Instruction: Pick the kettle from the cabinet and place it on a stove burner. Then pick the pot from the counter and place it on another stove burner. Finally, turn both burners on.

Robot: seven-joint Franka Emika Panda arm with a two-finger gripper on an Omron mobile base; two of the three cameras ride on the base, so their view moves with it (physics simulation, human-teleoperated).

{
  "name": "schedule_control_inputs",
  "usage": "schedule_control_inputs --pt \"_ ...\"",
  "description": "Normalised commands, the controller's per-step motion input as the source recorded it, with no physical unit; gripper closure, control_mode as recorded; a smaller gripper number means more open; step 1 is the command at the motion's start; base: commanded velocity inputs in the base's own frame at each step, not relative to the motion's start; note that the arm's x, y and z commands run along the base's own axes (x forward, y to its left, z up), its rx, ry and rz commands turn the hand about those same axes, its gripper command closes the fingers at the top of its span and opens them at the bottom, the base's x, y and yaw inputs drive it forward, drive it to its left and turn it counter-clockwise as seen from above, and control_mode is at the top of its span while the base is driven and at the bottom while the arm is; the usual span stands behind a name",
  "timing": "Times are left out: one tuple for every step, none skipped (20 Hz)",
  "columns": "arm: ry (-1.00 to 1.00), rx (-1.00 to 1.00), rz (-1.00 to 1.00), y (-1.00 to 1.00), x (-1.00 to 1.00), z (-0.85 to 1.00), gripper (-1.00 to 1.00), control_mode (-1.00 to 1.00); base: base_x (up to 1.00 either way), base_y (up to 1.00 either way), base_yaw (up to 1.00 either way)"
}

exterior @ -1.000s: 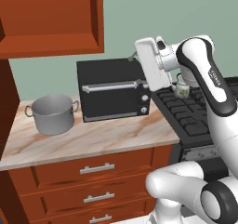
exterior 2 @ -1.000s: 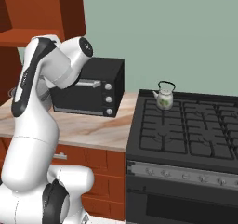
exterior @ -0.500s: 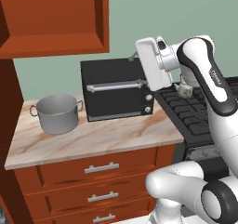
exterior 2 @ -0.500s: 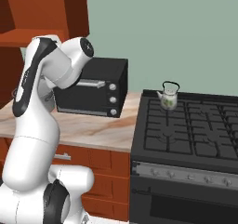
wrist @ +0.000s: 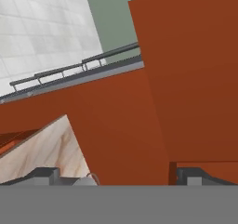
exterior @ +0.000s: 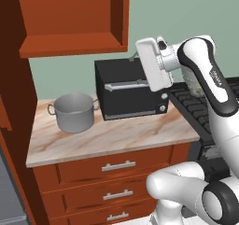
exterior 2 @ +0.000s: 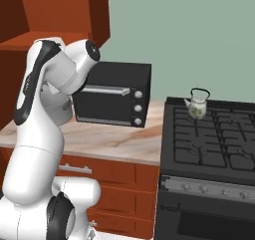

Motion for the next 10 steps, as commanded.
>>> schedule_control_inputs --pt "0.00 0.00 0.00 0.00 0.00 0.00 -1.00 1.00 0.00 0.46 0.00" --pt "0.00 0.00 0.00 0.00 0.00 0.00 -1.00 1.00 0.02 0.42 0.00" --pt "0.00 0.00 0.00 0.00 0.00 0.00 -1.00 1.00 0.06 0.38 0.00" --pt "0.00 0.00 0.00 0.00 0.00 0.00 -1.00 1.00 0.09 0.29 0.00" --pt "0.00 0.00 0.00 0.00 0.00 0.00 -1.00 1.00 0.10 0.25 0.00" --pt "0.00 0.00 0.00 0.00 0.00 0.00 -1.00 1.00 0.11 0.24 0.00" --pt "0.00 0.00 0.00 0.00 0.00 0.00 -1.00 1.00 0.12 0.23 0.00" --pt "0.00 0.00 0.00 0.00 0.00 0.00 -1.00 1.00 0.12 0.23 0.00" --pt "0.00 0.00 0.00 0.00 0.00 0.00 -1.00 1.00 0.11 0.24 0.00" --pt "0.00 0.00 0.00 0.00 0.00 0.00 -1.00 1.00 0.11 0.21 0.00"
